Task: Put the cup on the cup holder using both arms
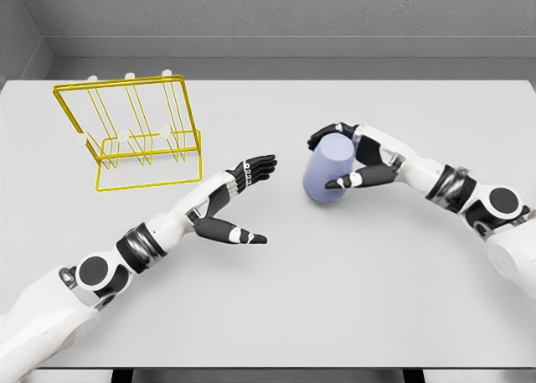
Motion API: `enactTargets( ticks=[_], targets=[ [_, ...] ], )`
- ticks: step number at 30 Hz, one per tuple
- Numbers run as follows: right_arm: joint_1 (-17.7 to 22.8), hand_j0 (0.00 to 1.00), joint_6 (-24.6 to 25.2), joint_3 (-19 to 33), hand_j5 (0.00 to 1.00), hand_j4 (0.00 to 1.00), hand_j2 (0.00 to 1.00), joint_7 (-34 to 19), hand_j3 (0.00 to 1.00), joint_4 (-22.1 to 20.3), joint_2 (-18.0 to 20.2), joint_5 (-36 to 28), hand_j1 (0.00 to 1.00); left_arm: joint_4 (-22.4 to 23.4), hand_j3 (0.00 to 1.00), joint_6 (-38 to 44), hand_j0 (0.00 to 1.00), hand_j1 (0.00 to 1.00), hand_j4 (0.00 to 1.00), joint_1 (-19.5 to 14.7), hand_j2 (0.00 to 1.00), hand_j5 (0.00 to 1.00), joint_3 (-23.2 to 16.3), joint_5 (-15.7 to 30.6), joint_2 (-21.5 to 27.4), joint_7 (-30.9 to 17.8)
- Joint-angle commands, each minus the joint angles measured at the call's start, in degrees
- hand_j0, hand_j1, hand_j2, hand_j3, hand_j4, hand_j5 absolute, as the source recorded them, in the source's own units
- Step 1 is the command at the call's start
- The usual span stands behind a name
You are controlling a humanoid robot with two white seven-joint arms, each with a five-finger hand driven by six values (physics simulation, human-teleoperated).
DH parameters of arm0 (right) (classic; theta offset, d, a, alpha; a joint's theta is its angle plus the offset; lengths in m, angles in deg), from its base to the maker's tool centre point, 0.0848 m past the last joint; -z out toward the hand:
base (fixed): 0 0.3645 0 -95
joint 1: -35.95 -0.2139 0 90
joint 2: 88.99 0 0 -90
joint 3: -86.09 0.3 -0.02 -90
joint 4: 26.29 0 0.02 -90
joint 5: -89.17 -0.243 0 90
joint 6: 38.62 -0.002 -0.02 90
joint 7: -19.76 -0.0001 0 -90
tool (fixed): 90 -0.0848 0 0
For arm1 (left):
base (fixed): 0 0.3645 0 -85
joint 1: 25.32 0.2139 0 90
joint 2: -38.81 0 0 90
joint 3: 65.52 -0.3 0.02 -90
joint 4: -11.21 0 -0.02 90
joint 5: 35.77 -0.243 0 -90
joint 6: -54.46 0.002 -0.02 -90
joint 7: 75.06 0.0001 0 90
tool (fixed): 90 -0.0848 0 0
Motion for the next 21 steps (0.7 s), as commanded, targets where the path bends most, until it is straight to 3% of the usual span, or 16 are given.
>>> enactTargets(
  ticks=[1,21],
  targets=[
    [0.0,0.67,-0.03,-0.88,0.67,0.67,0.67,0.04,0.67,-0.59,-0.03,-0.37,0.67,0.02,1.0,0.07,1.0,1.0,1.0,0.0,1.0,1.0,0.75,0.19,0.05,0.0],
    [0.0,0.67,0.14,-5.27,0.67,0.67,0.67,2.5,0.67,0.38,-3.89,-0.46,0.67,2.84,1.0,0.24,1.0,1.0,1.0,0.0,1.0,1.0,1.8,0.28,-0.3,-0.09]
  ],
)
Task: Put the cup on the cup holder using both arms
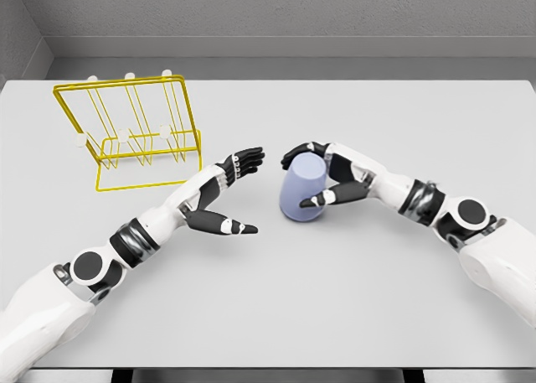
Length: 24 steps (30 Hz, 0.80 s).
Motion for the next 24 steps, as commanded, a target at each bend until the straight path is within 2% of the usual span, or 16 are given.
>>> enactTargets(
  ticks=[1,10,14,16,24],
  targets=[
    [0.0,0.67,-0.01,-0.71,0.67,0.67,0.67,0.18,0.67,0.42,-0.96,-0.4,0.67,0.13,1.0,0.03,1.0,1.0,1.0,0.0,1.0,1.0,0.02,0.15,0.0,0.05],
    [0.0,0.68,0.08,-1.24,0.68,0.68,0.68,0.18,0.68,1.21,-1.58,-0.4,0.68,-0.04,1.0,-0.15,1.0,1.0,1.0,0.44,1.0,1.0,0.11,0.33,0.44,-0.04],
    [0.0,0.76,0.17,-1.33,0.76,0.76,0.76,0.18,0.76,1.74,-1.58,-0.31,0.76,-0.39,1.0,-0.15,1.0,1.0,1.0,0.97,1.0,1.0,0.11,0.33,0.7,-0.04],
    [0.0,0.78,0.17,-1.59,0.78,0.78,0.78,0.18,0.78,1.74,-1.58,-0.31,0.78,-0.74,1.0,-0.15,1.0,1.0,1.0,2.55,1.0,1.0,2.22,0.33,0.7,-0.13],
    [0.0,0.93,0.52,-1.76,0.93,0.93,0.93,0.18,0.93,1.74,-1.58,1.53,0.93,-0.57,1.0,-0.15,1.0,1.0,1.0,2.64,1.0,1.0,2.83,0.33,0.61,-0.13]
  ],
)
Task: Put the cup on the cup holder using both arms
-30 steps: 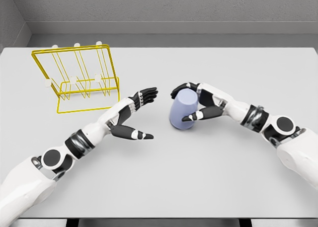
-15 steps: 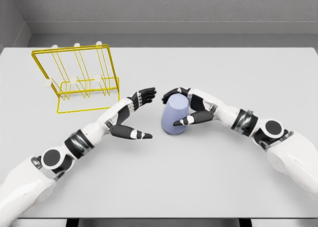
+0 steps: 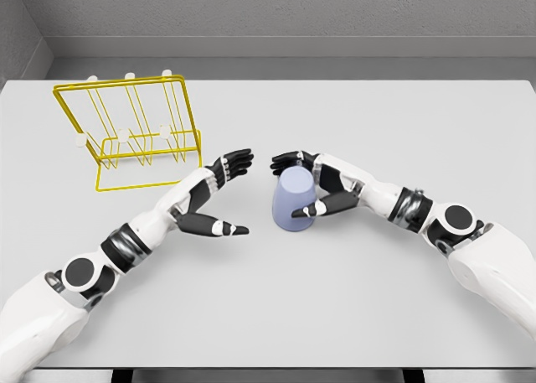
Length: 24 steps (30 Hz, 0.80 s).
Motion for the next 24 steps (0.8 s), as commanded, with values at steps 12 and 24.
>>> enactTargets(
  ticks=[12,24],
  targets=[
    [-0.79,1.0,-0.01,0.46,1.0,1.0,1.0,0.01,1.0,1.14,0.72,2.04,1.0,0.26,1.0,0.0,1.0,1.0,1.0,-0.09,1.0,1.0,0.19,0.19,0.05,-0.01],
    [-5.36,1.0,-0.45,0.46,1.0,1.0,1.0,0.01,1.0,0.7,11.0,3.09,1.0,6.14,1.0,0.26,1.0,1.0,1.0,-0.62,1.0,1.0,-0.17,0.01,-7.15,-0.01]
  ],
)
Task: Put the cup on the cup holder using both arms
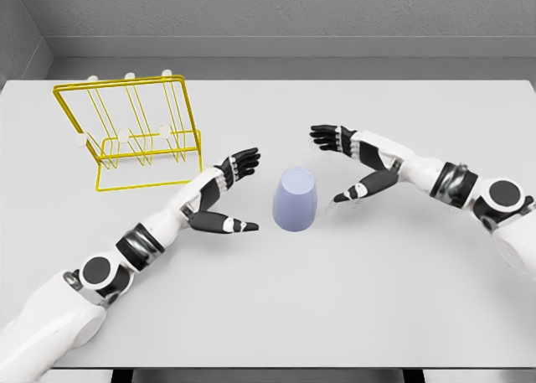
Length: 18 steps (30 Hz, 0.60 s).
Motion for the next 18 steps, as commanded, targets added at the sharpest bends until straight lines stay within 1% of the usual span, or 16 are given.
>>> enactTargets(
  ticks=[1,2,3,4,5,8,9,10,11,12,13,14,15,16,17,18],
  targets=[
    [-1.05,1.0,-0.28,0.19,1.0,1.0,1.0,0.03,1.0,-0.41,3.76,-0.06,1.0,1.9,1.0,0.09,1.0,1.0,1.0,-0.09,1.0,1.0,-0.22,0.14,-2.52,-0.09],
    [-3.07,1.0,-0.28,0.19,1.0,1.0,1.0,-0.06,1.0,-0.06,4.46,-0.06,1.0,2.52,1.0,0.09,1.0,1.0,1.0,-0.09,1.0,1.0,-0.31,-0.38,-3.14,-0.09],
    [-4.3,1.0,-0.28,0.37,1.0,1.0,1.0,-0.06,1.0,-0.06,6.3,-0.06,1.0,3.22,1.0,0.09,1.0,1.0,1.0,-0.17,1.0,1.0,-0.14,-2.32,-4.02,-0.09],
    [-5.45,1.0,-0.19,0.46,1.0,1.0,1.0,-0.06,1.0,0.2,6.83,-0.06,1.0,3.4,1.0,0.09,1.0,1.0,1.0,-0.09,1.0,1.0,-0.05,-3.2,-4.54,-0.09],
    [-5.45,1.0,-0.28,0.46,1.0,1.0,1.0,-0.06,1.0,-0.06,8.15,0.03,1.0,3.4,1.0,0.18,1.0,1.0,1.0,-0.17,1.0,1.0,0.04,-3.11,-4.63,-0.01],
    [-5.36,1.0,-0.28,0.37,1.0,1.0,1.0,-0.41,1.0,-0.23,9.03,0.03,1.0,3.4,1.0,0.18,1.0,1.0,1.0,-0.26,1.0,1.0,0.13,-3.02,-4.63,-0.09],
    [-5.45,1.0,-0.37,0.37,1.0,1.0,1.0,-0.5,1.0,-0.41,9.47,0.38,1.0,3.4,1.0,0.36,1.0,1.0,1.0,-1.05,1.0,1.0,0.22,-2.67,-4.54,-0.09],
    [-5.45,1.0,-1.51,0.46,1.0,1.0,1.0,-0.58,1.0,-0.41,10.35,0.64,1.0,3.4,1.0,0.53,1.0,1.0,1.0,-1.14,1.0,1.0,0.22,-2.41,-4.72,-0.09],
    [-5.36,1.0,-5.72,0.37,1.0,1.0,1.0,-0.67,1.0,-0.41,10.44,0.91,1.0,3.48,1.0,0.8,1.0,1.0,1.0,-1.14,1.0,1.0,0.22,-2.32,-4.72,-0.09],
    [-5.36,1.0,-8.8,0.37,1.0,1.0,1.0,-0.76,1.0,-0.41,10.44,1.08,1.0,3.49,1.0,1.32,1.0,1.0,1.0,-1.23,1.0,1.0,0.22,-2.14,-4.72,-0.09],
    [-5.45,1.0,-9.25,0.46,1.0,1.0,1.0,-0.67,1.0,-0.41,10.44,4.67,1.0,3.4,1.0,1.32,1.0,1.0,1.0,-1.23,1.0,1.0,0.22,-2.14,-4.72,-0.09],
    [-5.45,1.0,-9.51,0.46,1.0,1.0,1.0,-0.15,1.0,-0.41,10.97,14.34,1.0,3.4,1.0,1.32,1.0,1.0,1.0,-1.14,1.0,1.0,0.22,-2.41,-4.72,-0.09],
    [-5.54,1.0,-10.39,0.63,1.0,1.0,1.0,-0.06,1.0,-0.41,11.84,19.8,1.0,3.48,1.0,1.24,1.0,1.0,1.0,-1.23,1.0,1.0,0.22,-2.41,-4.81,-0.09],
    [-5.1,1.0,-13.63,1.95,1.0,1.0,1.0,-0.06,1.0,-0.41,13.86,20.15,1.0,3.57,1.0,1.32,1.0,1.0,1.0,-1.23,1.0,1.0,0.13,-2.41,-5.07,-0.09],
    [-4.83,1.0,-13.92,2.83,1.0,1.0,1.0,-0.06,1.0,-0.23,16.06,20.33,1.0,3.84,1.0,1.32,1.0,1.0,1.0,-1.23,1.0,1.0,0.13,-2.5,-5.69,-0.09],
    [-4.4,1.0,-13.92,2.92,1.0,1.0,1.0,-0.06,1.0,-0.23,17.03,20.33,1.0,4.19,1.0,1.32,1.0,1.0,1.0,-1.23,1.0,1.0,0.04,-2.5,-5.86,-0.09]
  ],
)
